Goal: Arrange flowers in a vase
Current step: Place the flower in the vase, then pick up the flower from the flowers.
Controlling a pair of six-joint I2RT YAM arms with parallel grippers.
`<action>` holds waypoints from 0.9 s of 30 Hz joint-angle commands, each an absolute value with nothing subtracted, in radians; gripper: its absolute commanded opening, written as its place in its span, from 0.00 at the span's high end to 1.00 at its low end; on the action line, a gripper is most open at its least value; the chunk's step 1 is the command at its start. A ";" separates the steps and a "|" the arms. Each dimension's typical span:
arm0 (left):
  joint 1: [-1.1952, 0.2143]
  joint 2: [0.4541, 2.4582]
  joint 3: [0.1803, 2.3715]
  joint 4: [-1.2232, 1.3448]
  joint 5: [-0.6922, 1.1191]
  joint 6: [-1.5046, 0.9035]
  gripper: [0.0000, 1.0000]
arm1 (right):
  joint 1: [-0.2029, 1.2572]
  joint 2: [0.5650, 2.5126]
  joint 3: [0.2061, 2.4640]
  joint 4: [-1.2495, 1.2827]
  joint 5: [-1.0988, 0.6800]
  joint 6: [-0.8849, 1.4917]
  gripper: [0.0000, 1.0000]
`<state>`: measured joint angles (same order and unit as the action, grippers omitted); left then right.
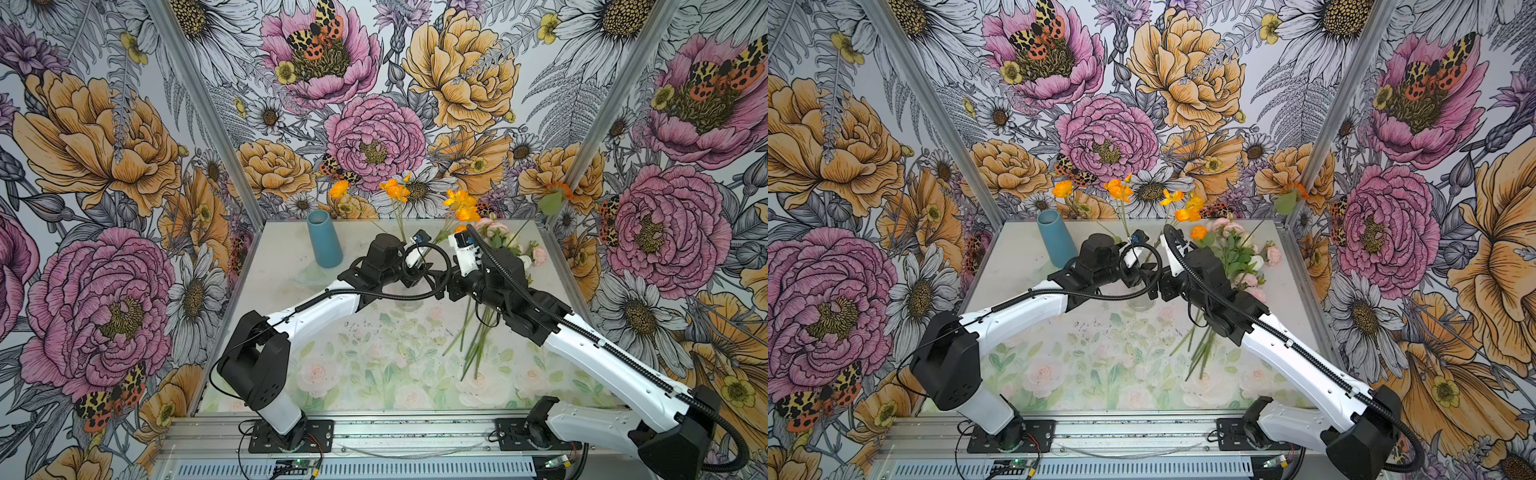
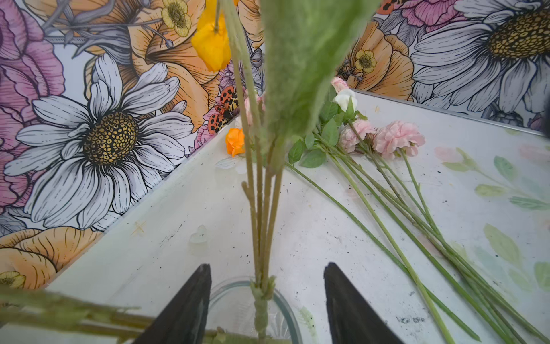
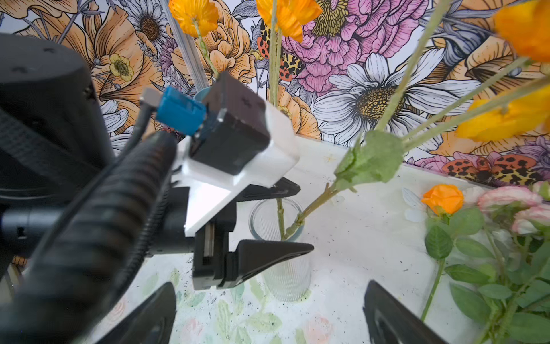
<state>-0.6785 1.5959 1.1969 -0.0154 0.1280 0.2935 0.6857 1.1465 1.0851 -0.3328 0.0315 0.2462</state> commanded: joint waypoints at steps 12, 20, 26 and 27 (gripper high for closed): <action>-0.714 1.277 0.999 0.120 0.048 0.221 0.01 | 0.652 1.079 1.063 -0.329 0.173 0.403 0.01; -0.796 0.961 0.790 0.076 -0.009 0.028 0.01 | 0.557 0.912 0.921 -0.449 0.373 0.732 0.10; -0.862 0.911 0.757 0.010 0.166 -0.067 0.01 | 0.317 0.999 0.864 -0.539 0.085 0.834 0.28; -0.876 0.915 0.753 0.015 0.188 -0.081 0.01 | 0.285 1.033 0.858 -0.537 0.044 0.830 0.31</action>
